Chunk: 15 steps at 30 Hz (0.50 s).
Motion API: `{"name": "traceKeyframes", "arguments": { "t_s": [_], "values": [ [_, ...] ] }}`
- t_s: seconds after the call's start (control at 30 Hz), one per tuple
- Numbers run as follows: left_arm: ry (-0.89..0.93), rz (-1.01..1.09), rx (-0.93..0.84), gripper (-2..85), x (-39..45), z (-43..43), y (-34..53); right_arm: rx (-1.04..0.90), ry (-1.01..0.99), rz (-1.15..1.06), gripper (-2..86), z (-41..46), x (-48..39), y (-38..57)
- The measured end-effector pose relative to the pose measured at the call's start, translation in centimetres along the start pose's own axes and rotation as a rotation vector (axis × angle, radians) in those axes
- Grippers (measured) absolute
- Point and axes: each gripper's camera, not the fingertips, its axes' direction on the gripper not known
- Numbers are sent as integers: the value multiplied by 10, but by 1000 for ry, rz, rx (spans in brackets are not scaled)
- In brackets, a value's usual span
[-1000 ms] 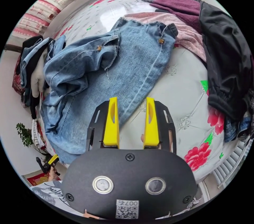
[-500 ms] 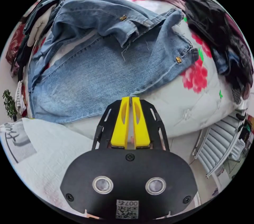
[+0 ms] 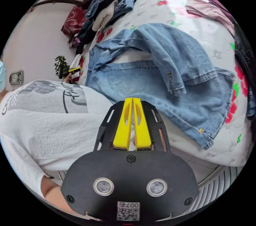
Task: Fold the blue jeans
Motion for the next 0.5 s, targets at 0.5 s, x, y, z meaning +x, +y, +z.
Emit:
{"name": "traceKeyframes", "arguments": {
  "t_s": [0.5],
  "values": [
    [-141, 91, -107, 16, 56, 62, -101, 76, 484, -29, 33, 19, -48, -87]
  ]
}}
